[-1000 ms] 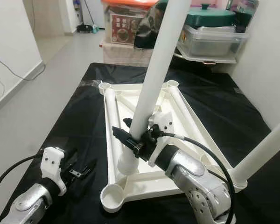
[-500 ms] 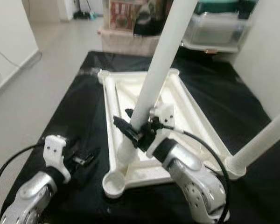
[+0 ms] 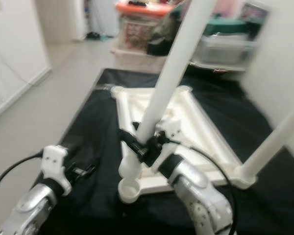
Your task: Building children table
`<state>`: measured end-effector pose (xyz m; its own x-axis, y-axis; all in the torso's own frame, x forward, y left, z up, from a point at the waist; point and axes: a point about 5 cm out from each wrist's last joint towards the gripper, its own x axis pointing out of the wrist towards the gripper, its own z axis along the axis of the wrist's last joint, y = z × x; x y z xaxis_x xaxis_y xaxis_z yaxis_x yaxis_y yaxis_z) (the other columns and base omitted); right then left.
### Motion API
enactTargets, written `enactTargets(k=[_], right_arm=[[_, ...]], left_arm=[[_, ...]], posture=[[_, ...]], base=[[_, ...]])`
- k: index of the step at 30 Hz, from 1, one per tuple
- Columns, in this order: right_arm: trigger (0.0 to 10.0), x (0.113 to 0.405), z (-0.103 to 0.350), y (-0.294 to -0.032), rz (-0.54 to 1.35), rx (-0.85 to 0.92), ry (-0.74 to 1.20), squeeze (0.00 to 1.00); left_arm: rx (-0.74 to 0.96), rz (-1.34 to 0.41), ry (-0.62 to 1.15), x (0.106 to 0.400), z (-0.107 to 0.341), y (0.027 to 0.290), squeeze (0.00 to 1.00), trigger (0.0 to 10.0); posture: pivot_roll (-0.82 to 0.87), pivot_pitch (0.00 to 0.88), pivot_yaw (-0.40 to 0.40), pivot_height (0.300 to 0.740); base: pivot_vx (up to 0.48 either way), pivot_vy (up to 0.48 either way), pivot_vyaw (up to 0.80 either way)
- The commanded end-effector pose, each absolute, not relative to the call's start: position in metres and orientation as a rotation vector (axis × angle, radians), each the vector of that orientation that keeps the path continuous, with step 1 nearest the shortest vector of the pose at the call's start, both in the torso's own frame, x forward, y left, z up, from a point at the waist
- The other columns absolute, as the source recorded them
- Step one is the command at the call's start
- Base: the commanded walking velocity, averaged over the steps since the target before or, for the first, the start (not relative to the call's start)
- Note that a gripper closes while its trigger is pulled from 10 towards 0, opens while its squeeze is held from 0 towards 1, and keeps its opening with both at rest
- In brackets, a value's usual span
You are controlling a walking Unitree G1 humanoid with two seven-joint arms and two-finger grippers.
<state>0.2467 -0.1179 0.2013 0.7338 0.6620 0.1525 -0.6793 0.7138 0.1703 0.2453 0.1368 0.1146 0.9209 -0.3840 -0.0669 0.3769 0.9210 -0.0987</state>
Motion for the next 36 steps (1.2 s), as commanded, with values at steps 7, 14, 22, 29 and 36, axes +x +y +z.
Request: enactTargets(k=[7, 14, 22, 29, 36], right_arm=[[0.0, 0.248, 0.202, -0.123, 0.715, 0.192, -0.088, 0.00], [0.0, 0.247, 0.195, -0.121, 0.740, 0.062, -0.075, 0.00], [0.0, 0.236, 0.187, -0.112, 0.919, -0.053, -0.048, 0.00], [0.0, 0.223, 0.183, -0.106, 1.038, -0.061, -0.044, 0.00], [0.0, 0.225, 0.185, -0.099, 1.078, -0.081, -0.084, 0.00]], left_arm=[[-0.060, -0.332, 0.144, 0.244, 0.103, 0.144, 0.00, 10.0], [-0.012, -0.171, 0.198, 0.247, 0.091, 0.170, 0.00, 10.0], [0.035, -0.020, 0.227, 0.242, 0.083, 0.200, 0.00, 10.0], [0.037, -0.027, 0.217, 0.244, 0.083, 0.197, 0.00, 10.0], [0.030, -0.035, 0.196, 0.252, 0.086, 0.192, 0.00, 10.0]], posture=[[0.10, 0.000, -0.064, 0.740], [0.10, 0.000, -0.061, 0.740], [0.13, 0.000, -0.079, 0.740], [0.12, 0.000, -0.083, 0.740], [0.13, 0.000, -0.079, 0.740]], base=[[0.000, 0.000, 0.00], [0.000, 0.000, 0.00], [0.000, 0.000, 0.00], [0.000, 0.000, 0.00], [0.000, 0.000, 0.00]])
